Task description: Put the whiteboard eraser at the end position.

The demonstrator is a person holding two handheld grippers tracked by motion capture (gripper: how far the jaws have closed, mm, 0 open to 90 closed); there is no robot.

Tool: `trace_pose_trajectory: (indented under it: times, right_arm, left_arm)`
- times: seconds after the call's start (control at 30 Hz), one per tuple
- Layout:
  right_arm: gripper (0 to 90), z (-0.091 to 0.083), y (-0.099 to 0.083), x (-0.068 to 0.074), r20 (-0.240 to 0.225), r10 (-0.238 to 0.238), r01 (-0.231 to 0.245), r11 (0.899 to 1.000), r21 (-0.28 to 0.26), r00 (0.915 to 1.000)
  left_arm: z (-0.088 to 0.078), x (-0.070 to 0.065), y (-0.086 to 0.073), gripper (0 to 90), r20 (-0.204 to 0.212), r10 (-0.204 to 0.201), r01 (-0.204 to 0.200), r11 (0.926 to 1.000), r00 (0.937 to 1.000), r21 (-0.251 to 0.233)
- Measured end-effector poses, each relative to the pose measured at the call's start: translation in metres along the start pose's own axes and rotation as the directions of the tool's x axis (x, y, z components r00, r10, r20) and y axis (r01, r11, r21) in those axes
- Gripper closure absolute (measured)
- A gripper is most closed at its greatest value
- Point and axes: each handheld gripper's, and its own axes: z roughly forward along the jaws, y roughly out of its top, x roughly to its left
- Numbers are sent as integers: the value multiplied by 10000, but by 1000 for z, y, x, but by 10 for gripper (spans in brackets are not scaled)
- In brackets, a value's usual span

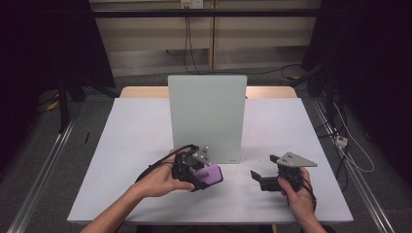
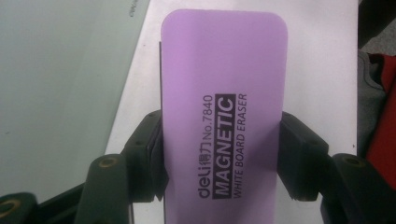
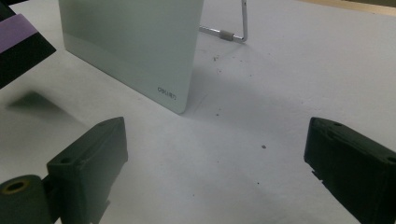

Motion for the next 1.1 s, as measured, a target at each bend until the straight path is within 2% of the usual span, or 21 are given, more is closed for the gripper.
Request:
trace_pose_trajectory:
  times: [0.17,0.23,0.3,0.43,0.63,0.7,0.77,0.8,0.97,1.0,1.1]
  right_arm:
    - [63,0,0,0,-28,-12,12,10000,-1,10000]
    - [63,-1,0,0,-34,-38,38,10000,9,10000]
    - [63,-1,0,-1,-25,-55,55,10000,-15,10000]
    - [63,-1,0,0,-30,-39,39,10000,-2,10000]
    - [63,-1,0,0,-33,-43,43,10000,0,10000]
    - [63,0,0,0,-27,-8,8,10000,1,10000]
    - [63,-1,0,0,-32,-34,34,10000,14,10000]
    - [63,-1,0,0,-30,-47,47,10000,2,10000]
    - [63,0,0,0,-24,-6,6,10000,-7,10000]
    - [63,0,0,0,-46,-38,38,10000,10,10000]
    - [63,0,0,0,-50,-60,60,10000,5,10000]
  left_arm:
    - [10,2,0,411,402,-213,203,9994,9990,265]
    - [14,0,0,410,400,-243,229,9991,9989,359]
    - [17,1,0,410,518,-92,65,9987,9986,512]
    - [23,1,-1,410,509,-293,270,9987,9983,443]
    - [28,1,-1,409,505,-222,195,9984,9985,537]
    - [33,0,-1,409,453,-213,193,9989,9987,423]
    - [32,1,-1,409,495,-121,92,9983,9987,583]
    - [32,1,-1,409,529,-199,166,9980,9984,618]
    - [38,2,-2,409,644,-343,318,9987,9973,386]
    - [38,2,-2,408,454,-296,276,9986,9985,444]
    - [39,1,-3,408,432,-379,365,9988,9983,327]
